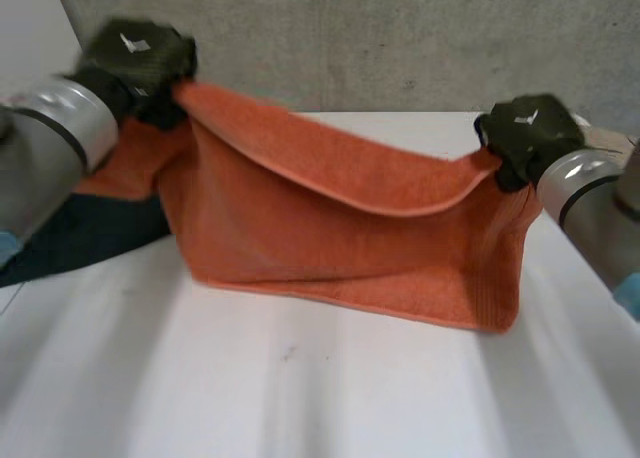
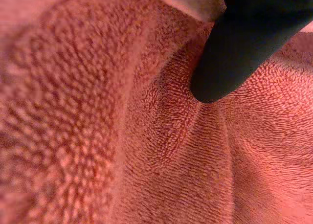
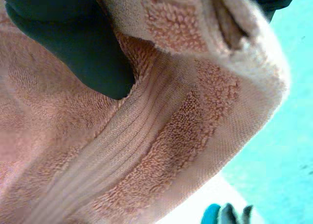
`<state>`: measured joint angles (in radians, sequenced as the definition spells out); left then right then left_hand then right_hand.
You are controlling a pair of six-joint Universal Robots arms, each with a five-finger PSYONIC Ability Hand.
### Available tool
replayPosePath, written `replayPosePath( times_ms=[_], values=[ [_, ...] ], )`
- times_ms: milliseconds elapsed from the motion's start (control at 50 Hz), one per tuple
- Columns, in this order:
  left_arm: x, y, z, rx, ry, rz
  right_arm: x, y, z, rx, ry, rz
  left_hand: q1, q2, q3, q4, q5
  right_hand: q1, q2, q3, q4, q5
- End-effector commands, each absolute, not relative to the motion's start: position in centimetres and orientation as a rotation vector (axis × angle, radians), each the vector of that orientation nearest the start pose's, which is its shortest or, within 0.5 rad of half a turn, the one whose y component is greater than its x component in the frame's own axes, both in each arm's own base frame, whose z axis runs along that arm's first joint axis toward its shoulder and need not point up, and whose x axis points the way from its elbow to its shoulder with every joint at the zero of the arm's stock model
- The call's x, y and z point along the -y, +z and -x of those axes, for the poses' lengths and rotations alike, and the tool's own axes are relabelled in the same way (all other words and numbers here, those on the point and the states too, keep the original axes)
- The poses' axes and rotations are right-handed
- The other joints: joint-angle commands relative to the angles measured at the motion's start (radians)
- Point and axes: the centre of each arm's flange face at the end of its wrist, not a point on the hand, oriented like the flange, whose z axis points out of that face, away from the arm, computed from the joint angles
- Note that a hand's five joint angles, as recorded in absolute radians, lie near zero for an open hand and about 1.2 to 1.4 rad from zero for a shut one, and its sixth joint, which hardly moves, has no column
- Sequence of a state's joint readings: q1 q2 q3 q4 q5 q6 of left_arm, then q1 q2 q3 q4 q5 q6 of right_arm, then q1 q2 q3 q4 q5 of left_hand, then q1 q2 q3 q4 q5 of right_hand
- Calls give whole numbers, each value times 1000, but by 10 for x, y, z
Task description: Fold the laundry.
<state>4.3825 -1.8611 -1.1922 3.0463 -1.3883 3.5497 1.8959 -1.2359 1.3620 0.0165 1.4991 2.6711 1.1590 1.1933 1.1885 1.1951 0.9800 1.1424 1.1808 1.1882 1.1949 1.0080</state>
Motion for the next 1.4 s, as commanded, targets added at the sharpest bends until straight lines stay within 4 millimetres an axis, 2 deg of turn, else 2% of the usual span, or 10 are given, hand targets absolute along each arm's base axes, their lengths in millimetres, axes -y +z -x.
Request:
replayPosePath(
  times_ms=[20,120,200,300,440,560,700,920,980,1400],
  values=[
    [341,240,275,-2130,-1976,-1159,339,218,-257,-2207,-2074,1011,237,203,208,201,242,254,215,208,201,214],
    [373,234,283,-2025,-1998,-1169,372,221,-269,-2037,-2276,950,237,203,208,201,242,254,215,208,201,214],
    [389,285,286,-1847,-2190,-1064,396,256,-279,-1737,-2539,825,237,203,208,201,242,254,215,208,201,214],
    [381,385,277,-1542,-2537,-779,405,321,-283,-1248,-2799,567,237,203,208,201,242,254,215,208,201,214],
    [352,432,273,-1401,-2741,-660,390,359,-279,-1066,-2811,442,237,203,208,201,242,254,215,208,201,214],
    [340,394,268,-1621,-2604,-744,384,328,-274,-1445,-2630,573,237,203,208,201,242,254,215,208,201,214],
    [327,298,259,-1963,-2298,-914,361,253,-258,-1996,-2223,815,158,124,129,122,163,254,215,208,201,214],
    [340,155,246,-2135,-1887,-1181,336,161,-252,-2179,-1973,1043,-44,-78,-73,-80,-39,254,215,208,201,214],
    [343,141,241,-2132,-1828,-1213,339,152,-248,-2214,-1976,1049,-445,-479,-474,-481,-440,254,215,208,201,214],
    [358,146,215,-2179,-1807,-1040,349,172,-228,-2292,-2041,817,-825,-860,-855,-861,-821,254,215,208,201,214]
  ],
)
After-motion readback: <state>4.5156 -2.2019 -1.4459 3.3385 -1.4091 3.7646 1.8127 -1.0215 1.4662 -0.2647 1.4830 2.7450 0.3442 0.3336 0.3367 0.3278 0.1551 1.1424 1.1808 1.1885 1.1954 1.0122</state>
